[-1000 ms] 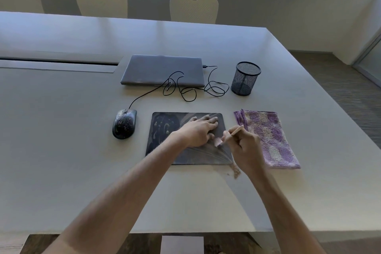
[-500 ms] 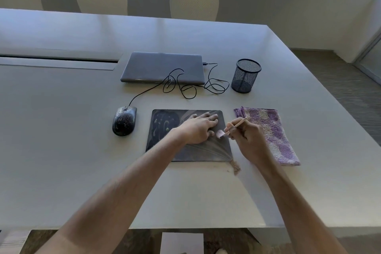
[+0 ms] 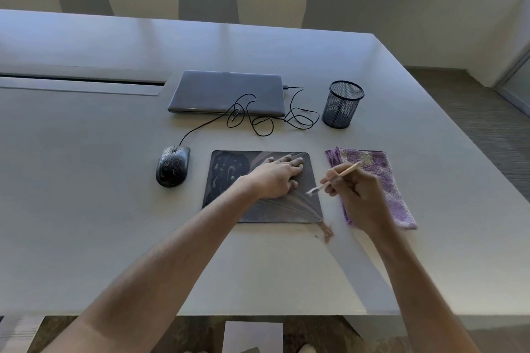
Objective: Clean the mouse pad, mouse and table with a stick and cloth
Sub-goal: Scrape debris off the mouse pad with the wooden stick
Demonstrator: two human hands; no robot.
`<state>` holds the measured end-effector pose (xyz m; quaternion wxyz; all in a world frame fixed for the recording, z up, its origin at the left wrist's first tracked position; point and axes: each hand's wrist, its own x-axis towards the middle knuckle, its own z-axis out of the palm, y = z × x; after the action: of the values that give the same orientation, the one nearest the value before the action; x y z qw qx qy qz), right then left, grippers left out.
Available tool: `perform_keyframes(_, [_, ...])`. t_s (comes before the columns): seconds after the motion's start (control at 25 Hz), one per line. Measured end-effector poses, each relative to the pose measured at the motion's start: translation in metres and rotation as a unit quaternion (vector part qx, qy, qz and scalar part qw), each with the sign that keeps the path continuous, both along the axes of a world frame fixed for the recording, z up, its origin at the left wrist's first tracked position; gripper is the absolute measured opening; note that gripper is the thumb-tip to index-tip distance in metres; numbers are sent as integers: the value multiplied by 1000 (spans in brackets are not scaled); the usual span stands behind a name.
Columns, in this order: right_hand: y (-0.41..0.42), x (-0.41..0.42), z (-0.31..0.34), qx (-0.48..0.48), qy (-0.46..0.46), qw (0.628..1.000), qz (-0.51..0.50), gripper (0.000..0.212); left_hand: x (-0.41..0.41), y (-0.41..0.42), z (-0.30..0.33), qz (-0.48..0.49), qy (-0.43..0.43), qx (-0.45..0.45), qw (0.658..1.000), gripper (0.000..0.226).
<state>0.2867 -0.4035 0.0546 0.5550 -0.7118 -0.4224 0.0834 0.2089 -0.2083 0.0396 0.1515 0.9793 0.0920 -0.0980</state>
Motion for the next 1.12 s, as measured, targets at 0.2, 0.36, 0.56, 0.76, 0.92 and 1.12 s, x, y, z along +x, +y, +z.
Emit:
perform_keyframes(0.2, [-5,-4,-17,-65,11,995,70,24,-1,0,0,3,0,2,1000,56])
perform_keyframes(0.36, [-29,13,-3,-94,20,991,95,25,-1,-1,2,-1,8,5,1000,55])
perform_keyframes(0.56, [-18,6,-2,-39,67,989,128,16,0,-1,2,-5,4,12,1000,56])
perform_keyframes(0.76, [-26,13,1,-76,67,992,71,34,-2,-1,1,-6,-1,12,1000,55])
perform_keyframes(0.92, [-21,9,13,-12,129,990,63,36,-3,-2,7,-18,-11,34,999,53])
perform_keyframes(1.12, [-5,5,14,18,123,991,53,26,-8,-1,19,-9,-144,-49,988,45])
